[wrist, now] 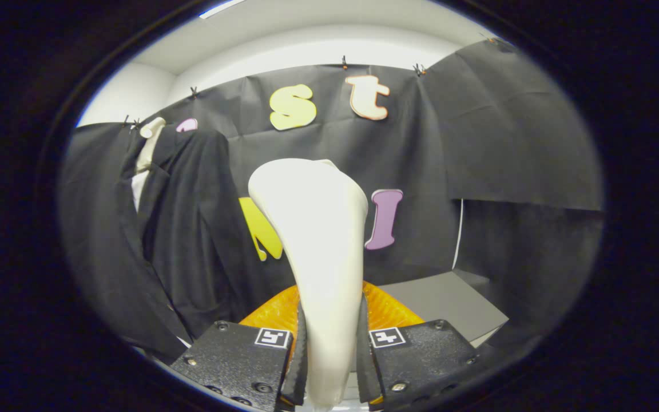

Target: Iron the clothes twice with a garment steamer, once on the left side and once on the right side.

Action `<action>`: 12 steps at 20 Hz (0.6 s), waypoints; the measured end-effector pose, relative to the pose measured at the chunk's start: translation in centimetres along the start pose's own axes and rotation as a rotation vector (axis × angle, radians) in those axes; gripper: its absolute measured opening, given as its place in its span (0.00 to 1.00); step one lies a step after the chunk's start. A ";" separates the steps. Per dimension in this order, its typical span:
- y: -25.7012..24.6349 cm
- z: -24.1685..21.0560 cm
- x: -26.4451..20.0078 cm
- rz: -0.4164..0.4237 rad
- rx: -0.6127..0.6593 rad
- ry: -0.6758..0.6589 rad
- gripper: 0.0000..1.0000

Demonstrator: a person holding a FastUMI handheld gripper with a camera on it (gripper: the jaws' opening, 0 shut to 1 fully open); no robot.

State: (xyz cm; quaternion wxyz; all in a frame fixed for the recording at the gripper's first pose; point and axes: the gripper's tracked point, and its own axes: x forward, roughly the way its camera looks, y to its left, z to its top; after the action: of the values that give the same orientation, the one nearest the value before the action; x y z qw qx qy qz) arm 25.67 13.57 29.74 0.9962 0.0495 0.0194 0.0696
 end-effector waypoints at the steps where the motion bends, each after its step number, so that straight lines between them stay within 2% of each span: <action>1: 1.4 1.2 -0.8 -0.001 -0.007 -0.026 0.37; 6: 9.1 5.7 -3.2 -0.002 -0.062 -0.106 0.37; 12: 17.2 8.8 -1.3 0.006 -0.089 -0.128 0.37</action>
State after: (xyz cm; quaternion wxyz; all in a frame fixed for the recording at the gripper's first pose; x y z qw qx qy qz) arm 22.42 29.54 40.24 0.9963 0.0098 -0.0476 0.0703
